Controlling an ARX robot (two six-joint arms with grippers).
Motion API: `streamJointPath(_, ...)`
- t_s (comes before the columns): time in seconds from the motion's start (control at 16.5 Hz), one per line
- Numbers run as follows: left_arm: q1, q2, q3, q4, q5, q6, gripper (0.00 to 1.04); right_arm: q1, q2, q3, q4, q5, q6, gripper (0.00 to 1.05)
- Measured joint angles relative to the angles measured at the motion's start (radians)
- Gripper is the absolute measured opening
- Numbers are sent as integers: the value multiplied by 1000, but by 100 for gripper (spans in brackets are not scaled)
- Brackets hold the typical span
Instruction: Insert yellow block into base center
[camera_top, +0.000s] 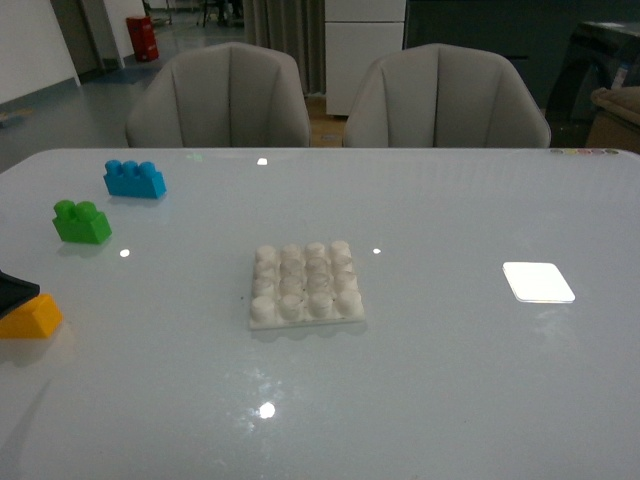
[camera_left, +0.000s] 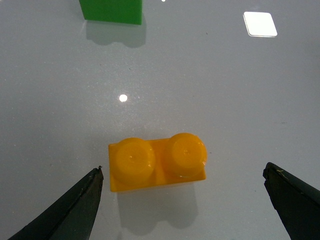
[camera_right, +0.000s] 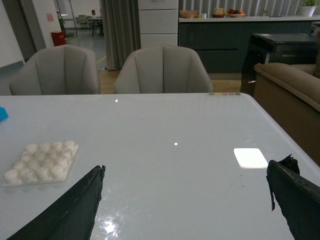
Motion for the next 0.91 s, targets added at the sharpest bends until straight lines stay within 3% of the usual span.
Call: streamJointPath(0.91,-19,147,56,145,-85,4,98,0,0,0,0,0,0,98)
